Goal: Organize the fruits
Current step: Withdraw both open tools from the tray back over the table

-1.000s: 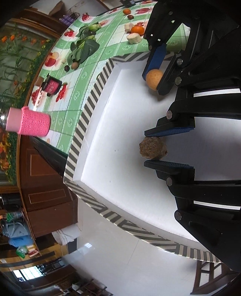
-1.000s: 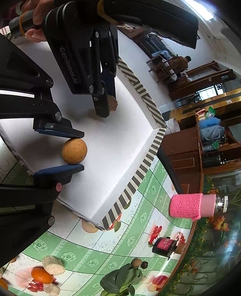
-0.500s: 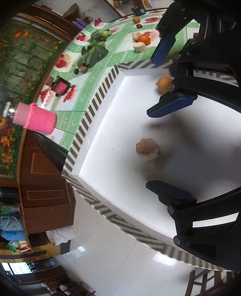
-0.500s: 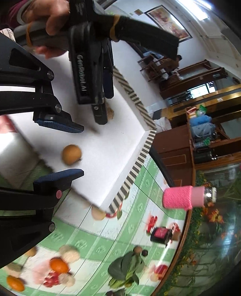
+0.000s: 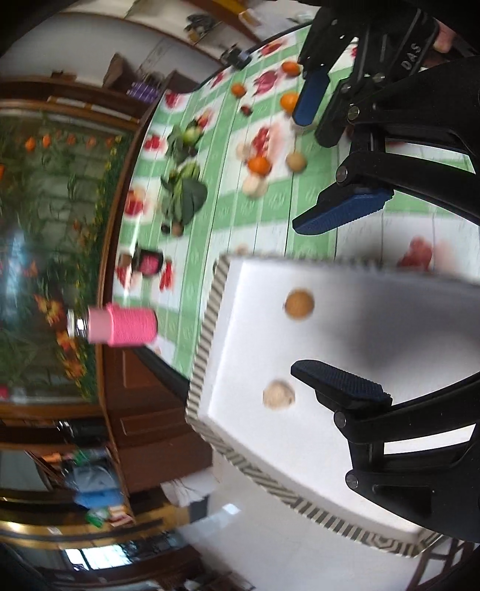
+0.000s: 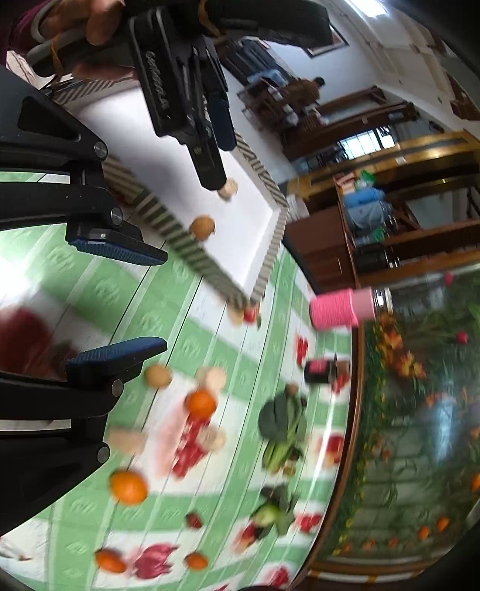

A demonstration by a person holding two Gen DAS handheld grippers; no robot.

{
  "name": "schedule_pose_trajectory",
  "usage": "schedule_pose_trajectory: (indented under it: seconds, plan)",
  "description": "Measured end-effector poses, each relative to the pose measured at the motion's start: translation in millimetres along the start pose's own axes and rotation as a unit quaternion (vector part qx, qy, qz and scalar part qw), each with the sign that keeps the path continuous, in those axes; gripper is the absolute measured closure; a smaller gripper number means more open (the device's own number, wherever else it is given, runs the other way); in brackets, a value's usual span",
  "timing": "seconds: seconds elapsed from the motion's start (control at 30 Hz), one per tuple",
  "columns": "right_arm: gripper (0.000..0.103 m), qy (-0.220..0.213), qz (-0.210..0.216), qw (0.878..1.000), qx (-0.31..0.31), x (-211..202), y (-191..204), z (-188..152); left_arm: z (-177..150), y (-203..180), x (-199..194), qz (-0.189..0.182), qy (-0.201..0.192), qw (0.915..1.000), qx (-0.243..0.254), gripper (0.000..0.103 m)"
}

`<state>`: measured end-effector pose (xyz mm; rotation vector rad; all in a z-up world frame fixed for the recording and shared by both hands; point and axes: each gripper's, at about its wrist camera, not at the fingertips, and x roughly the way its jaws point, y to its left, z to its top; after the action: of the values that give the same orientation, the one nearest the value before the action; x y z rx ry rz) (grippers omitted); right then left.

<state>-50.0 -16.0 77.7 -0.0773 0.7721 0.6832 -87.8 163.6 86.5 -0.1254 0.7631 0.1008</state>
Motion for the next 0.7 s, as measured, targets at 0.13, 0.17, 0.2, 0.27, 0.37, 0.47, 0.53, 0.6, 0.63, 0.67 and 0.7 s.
schedule_pose_trajectory:
  seconds: [0.13,0.17,0.2,0.27,0.37,0.47,0.53,0.6,0.63,0.67,0.7]
  plan:
    - [0.064,-0.006,-0.021,1.000,0.016,-22.5,-19.4,-16.7,-8.8,-29.7,-4.3,-0.021,-0.001,0.9997,0.011,0.032]
    - [0.064,-0.006,-0.028,0.999,0.019,-28.6,-24.7,-21.7,-10.7,-35.5,-4.0,-0.029,0.001,0.9995,0.013,0.032]
    - [0.064,-0.005,-0.035,0.999,0.022,-34.3,-30.2,-27.1,-12.8,-41.9,-3.3,-0.035,0.004,0.9993,0.015,0.032]
    - [0.064,-0.004,-0.050,0.998,0.029,-43.4,-40.3,-37.2,-18.1,-53.7,-4.1,-0.037,0.005,0.9990,0.025,0.032]
    - [0.064,-0.005,-0.059,0.997,0.044,-54.3,-55.5,-49.6,-28.1,-70.6,-4.8,-0.050,0.014,0.9979,0.040,0.032]
    - [0.064,-0.005,-0.066,0.996,0.060,-63.0,-68.4,-60.8,-36.3,-84.2,-3.7,-0.062,0.024,0.9965,0.051,0.032]
    - [0.064,-0.007,-0.072,0.995,0.066,-67.8,-74.6,-65.5,-41.1,-93.8,-3.3,-0.064,0.027,0.9955,0.064,0.032]
    - [0.064,-0.004,-0.073,0.995,0.072,-68.6,-78.7,-67.8,-44.7,-101.5,-0.3,-0.068,0.034,0.9941,0.077,0.032]
    - [0.064,-0.003,-0.074,0.994,0.074,-68.9,-80.1,-68.8,-46.5,-106.1,2.7,-0.068,0.040,0.9935,0.082,0.032]
    - [0.064,-0.002,-0.076,0.994,0.076,-69.3,-81.3,-69.7,-47.8,-108.6,4.5,-0.069,0.042,0.9932,0.084,0.032]
    - [0.064,-0.002,-0.077,0.994,0.076,-69.3,-82.5,-70.2,-49.5,-111.4,6.7,-0.070,0.044,0.9928,0.086,0.032]
